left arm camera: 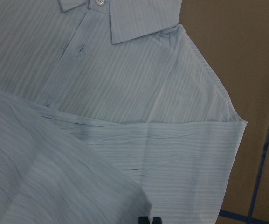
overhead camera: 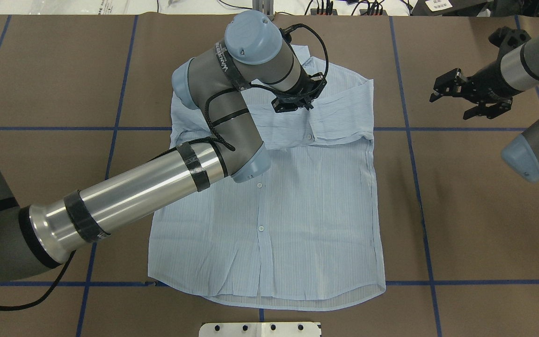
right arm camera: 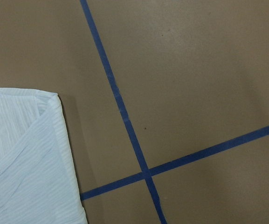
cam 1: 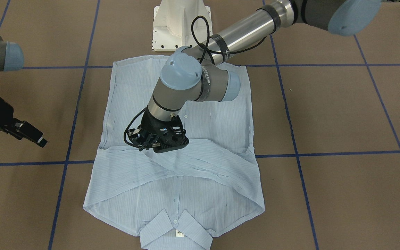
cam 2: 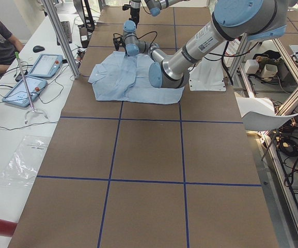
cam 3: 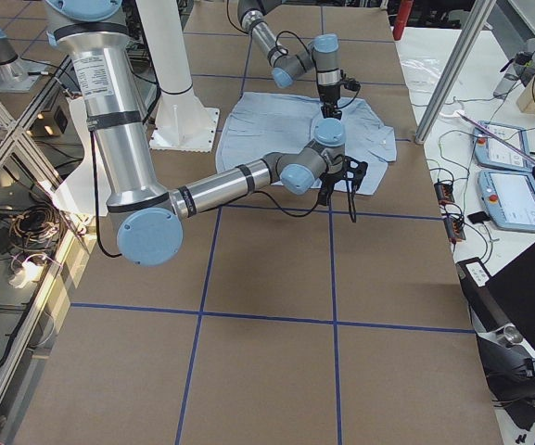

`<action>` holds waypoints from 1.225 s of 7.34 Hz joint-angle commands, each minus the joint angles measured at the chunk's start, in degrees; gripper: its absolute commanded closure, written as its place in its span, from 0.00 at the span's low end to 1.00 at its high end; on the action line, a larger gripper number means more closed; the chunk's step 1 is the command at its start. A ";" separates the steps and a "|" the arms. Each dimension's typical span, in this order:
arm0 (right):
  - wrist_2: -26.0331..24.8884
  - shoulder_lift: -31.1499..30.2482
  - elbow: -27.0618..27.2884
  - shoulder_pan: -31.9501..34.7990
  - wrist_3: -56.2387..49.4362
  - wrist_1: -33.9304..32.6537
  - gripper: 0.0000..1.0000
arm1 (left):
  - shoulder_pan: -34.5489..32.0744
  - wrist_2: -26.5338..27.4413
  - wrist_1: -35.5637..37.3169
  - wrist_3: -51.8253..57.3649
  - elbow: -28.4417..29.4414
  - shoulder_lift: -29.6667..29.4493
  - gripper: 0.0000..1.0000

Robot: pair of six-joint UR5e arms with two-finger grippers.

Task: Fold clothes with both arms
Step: 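Release the sleeve with the left gripper while the right gripper moves toward the hem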

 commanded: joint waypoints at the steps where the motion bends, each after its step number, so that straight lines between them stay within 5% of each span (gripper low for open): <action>1: -0.03 -0.06 0.66 -0.14 1.13 0.10 0.01 | 0.59 0.07 0.04 -3.59 -1.45 -0.47 0.23; 2: -0.20 -0.23 2.32 -1.79 5.57 1.23 0.00 | 0.67 -0.11 0.65 -4.14 -5.29 1.45 0.15; 4: -5.35 -6.35 10.72 -9.76 12.02 3.26 0.00 | 0.68 -0.46 2.92 -3.28 -18.44 11.78 0.15; 7: -24.92 -15.86 22.69 -29.33 26.21 2.91 0.01 | 0.32 -0.28 4.68 6.37 -34.71 27.34 0.17; 9: -37.76 -17.37 25.10 -43.14 41.21 2.30 0.01 | -0.11 -0.54 8.30 16.70 -47.54 35.70 0.00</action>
